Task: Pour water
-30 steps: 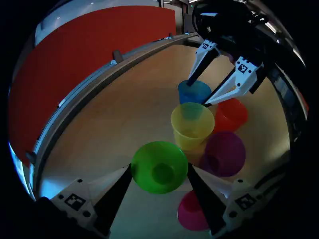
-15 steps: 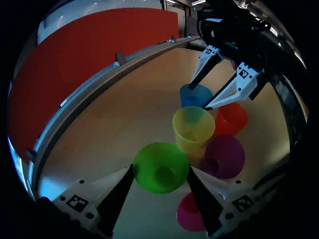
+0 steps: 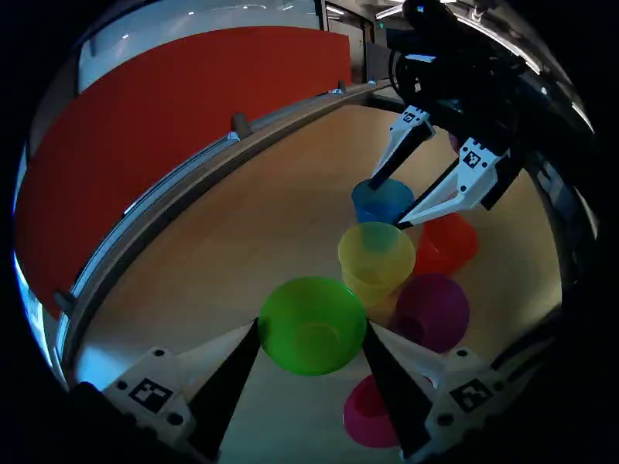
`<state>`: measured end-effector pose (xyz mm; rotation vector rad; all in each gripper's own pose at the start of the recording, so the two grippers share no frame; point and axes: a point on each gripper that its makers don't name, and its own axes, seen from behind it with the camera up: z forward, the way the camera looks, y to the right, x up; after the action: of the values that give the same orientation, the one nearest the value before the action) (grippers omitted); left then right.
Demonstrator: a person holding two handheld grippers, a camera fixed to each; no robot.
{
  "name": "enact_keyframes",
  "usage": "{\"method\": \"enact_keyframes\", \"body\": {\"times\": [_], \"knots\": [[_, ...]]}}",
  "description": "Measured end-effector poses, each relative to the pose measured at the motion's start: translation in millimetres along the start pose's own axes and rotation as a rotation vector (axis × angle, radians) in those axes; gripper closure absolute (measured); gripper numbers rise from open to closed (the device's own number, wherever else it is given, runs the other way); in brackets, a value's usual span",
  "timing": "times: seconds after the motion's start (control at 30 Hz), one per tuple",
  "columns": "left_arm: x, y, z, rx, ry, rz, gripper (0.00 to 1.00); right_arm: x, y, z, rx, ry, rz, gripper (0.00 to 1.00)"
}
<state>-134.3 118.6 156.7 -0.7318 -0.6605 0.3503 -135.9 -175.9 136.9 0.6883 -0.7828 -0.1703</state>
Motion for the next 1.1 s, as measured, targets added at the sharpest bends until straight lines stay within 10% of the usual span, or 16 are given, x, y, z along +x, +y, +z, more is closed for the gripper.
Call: {"method": "enact_keyframes", "body": {"times": [0.6, 1.1], "knots": [[9.5, -8.6, -14.9, 0.045, 0.041, -0.004, 0.11, 10.9, 1.6, -5.0, -0.017, 0.097, -0.024, 0.07], [22.7, -3.2, -29.6, 0.065, 0.092, -0.006, 0.11, 43.8, 4.9, -20.2, -0.058, 0.306, -0.014, 0.08]]}}
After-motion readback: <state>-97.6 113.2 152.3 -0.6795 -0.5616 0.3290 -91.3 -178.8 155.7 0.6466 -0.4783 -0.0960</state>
